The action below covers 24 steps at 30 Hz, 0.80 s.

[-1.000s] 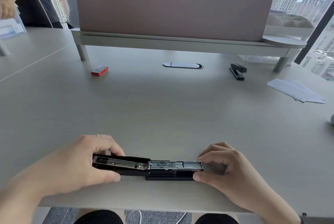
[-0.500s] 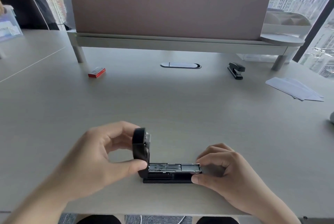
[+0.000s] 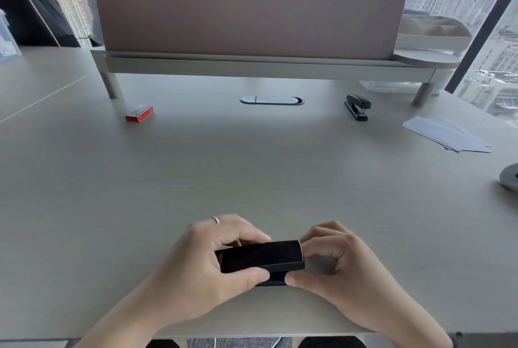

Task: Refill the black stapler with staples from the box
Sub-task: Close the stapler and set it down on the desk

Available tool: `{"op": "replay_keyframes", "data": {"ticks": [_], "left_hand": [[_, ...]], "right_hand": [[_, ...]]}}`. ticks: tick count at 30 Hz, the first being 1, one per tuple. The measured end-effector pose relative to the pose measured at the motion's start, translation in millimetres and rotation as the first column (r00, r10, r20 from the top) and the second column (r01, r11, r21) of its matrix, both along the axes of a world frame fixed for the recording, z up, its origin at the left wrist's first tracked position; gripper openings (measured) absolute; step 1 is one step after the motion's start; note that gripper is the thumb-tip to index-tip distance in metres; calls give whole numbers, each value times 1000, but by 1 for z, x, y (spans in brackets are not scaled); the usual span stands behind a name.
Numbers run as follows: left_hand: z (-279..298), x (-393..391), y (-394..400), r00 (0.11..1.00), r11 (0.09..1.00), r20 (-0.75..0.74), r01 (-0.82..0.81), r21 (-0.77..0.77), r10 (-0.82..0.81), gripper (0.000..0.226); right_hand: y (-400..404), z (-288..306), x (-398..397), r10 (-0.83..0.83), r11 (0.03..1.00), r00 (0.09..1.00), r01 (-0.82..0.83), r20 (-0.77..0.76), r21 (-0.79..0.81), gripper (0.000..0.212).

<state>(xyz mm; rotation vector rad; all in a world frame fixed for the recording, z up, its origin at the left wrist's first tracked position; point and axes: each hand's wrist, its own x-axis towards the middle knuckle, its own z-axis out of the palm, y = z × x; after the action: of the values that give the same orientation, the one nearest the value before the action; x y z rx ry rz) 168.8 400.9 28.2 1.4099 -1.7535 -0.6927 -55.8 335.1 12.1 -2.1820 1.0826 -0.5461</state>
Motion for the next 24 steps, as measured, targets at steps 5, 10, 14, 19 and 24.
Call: {"op": "replay_keyframes", "data": {"ticks": [5, 10, 14, 19, 24], "left_hand": [[-3, 2, 3, 999, 998, -8, -52, 20, 52, 32], [-6, 3, 6, 997, 997, -1, -77, 11, 77, 32], [-6, 2, 6, 996, 996, 5, -84, 10, 84, 32], [-9, 3, 5, 997, 997, 42, -67, 28, 65, 30], [-13, 2, 4, 995, 999, 95, -37, 2, 36, 26]], "right_hand": [[0, -1, -1, 4, 1000, 1000, -4, -14, -23, 23], [3, 4, -6, 6, 995, 996, -15, 87, 99, 59], [5, 8, -7, -9, 994, 975, -15, 223, 106, 34], [5, 11, -7, 8, 991, 980, -34, 198, 127, 23], [4, 14, -6, 18, 994, 993, -30, 117, 103, 23]]}}
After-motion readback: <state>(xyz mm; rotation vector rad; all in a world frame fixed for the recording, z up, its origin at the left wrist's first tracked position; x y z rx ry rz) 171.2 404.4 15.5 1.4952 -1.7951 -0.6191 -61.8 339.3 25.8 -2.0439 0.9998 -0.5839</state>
